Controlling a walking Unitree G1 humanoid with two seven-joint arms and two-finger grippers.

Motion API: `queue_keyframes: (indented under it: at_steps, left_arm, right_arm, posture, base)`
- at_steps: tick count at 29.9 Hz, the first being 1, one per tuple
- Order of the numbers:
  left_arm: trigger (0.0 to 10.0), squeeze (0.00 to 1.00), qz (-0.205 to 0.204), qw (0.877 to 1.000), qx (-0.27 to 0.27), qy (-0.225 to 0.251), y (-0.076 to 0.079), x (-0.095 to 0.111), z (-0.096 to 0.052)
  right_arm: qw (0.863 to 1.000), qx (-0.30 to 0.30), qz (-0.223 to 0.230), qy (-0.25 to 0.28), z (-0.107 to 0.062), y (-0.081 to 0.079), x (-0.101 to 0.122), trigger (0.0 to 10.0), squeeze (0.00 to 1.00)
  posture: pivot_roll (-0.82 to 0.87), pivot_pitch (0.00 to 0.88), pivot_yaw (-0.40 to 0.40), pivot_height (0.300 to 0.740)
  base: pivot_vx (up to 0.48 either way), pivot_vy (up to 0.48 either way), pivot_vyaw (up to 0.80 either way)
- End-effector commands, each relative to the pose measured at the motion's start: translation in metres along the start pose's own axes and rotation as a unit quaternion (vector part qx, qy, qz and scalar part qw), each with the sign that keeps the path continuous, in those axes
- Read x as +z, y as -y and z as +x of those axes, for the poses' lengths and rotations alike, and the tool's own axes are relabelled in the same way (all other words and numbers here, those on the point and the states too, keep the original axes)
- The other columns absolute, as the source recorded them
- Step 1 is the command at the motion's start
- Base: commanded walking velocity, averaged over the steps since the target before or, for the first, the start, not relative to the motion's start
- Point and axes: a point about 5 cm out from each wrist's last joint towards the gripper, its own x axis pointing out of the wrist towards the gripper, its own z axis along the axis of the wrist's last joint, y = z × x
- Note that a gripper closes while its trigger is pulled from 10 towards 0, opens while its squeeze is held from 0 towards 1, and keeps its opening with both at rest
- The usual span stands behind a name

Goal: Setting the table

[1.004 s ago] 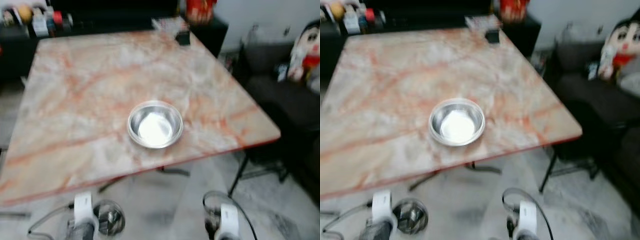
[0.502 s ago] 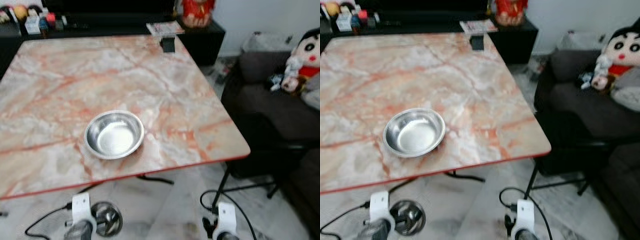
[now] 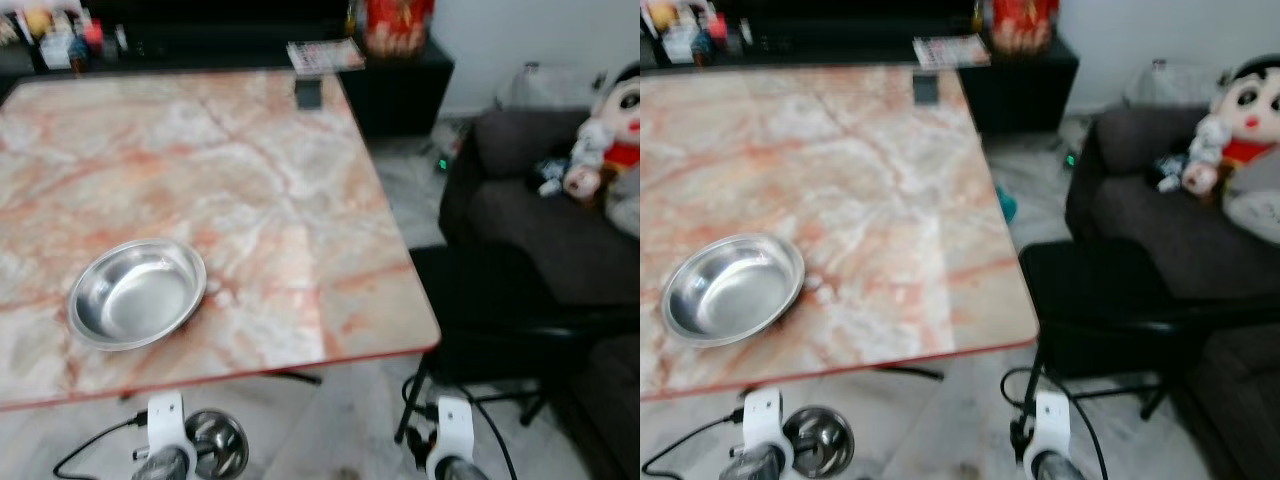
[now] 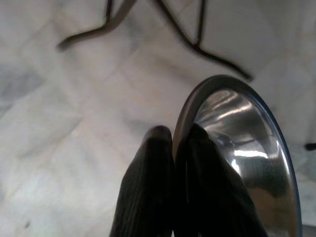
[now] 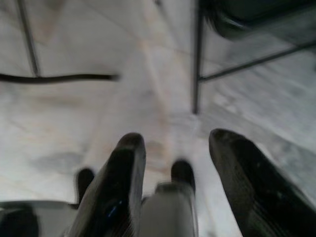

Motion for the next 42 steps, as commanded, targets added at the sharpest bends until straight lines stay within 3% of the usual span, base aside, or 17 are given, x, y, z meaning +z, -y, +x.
queue_keyframes:
  at_steps: [1,12,22,35,40,42]
  left_arm:
    - [10.0,0.00,0.005,1.000,0.014,-0.027,-0.008,-0.018,-0.004]
    - [10.0,0.00,-0.027,0.998,0.033,-0.043,-0.017,-0.033,-0.009]
    - [10.0,0.00,-0.020,0.999,0.030,-0.039,-0.017,-0.028,-0.007]
    - [10.0,0.00,-0.002,1.000,0.018,-0.020,-0.011,-0.019,-0.005]
    - [10.0,0.00,-0.001,0.999,0.030,-0.012,-0.018,-0.018,-0.006]
    - [10.0,0.00,0.001,0.998,0.057,0.003,-0.029,-0.016,-0.007]
  right_arm:
    - [1.000,-0.006,0.004,-0.011,-0.002,0.004,-0.006,10.0,0.00]
    - [1.000,0.000,0.000,-0.015,-0.001,0.001,-0.006,10.0,0.00]
    - [1.000,0.000,0.004,-0.012,-0.001,0.000,-0.005,10.0,0.00]
    - [1.000,-0.001,0.008,-0.012,-0.001,-0.001,-0.005,10.0,0.00]
    - [1.000,-0.001,0.008,-0.013,-0.001,0.000,-0.006,10.0,0.00]
    - [1.000,-0.002,0.007,-0.015,-0.001,0.000,-0.006,10.0,0.00]
  posture:
    - [0.01,0.131,-0.057,0.740]
    - [0.02,0.135,-0.064,0.740]
    - [0.02,0.130,-0.058,0.740]
    - [0.02,0.126,-0.053,0.740]
    - [0.02,0.126,-0.051,0.740]
    - [0.03,0.127,-0.050,0.740]
  base:
    - [0.000,0.000,0.00]
    - [0.000,0.000,0.00]
    - [0.000,0.382,0.00]
    - [0.000,0.000,0.00]
    - [0.000,0.000,0.00]
    - [0.000,0.000,0.00]
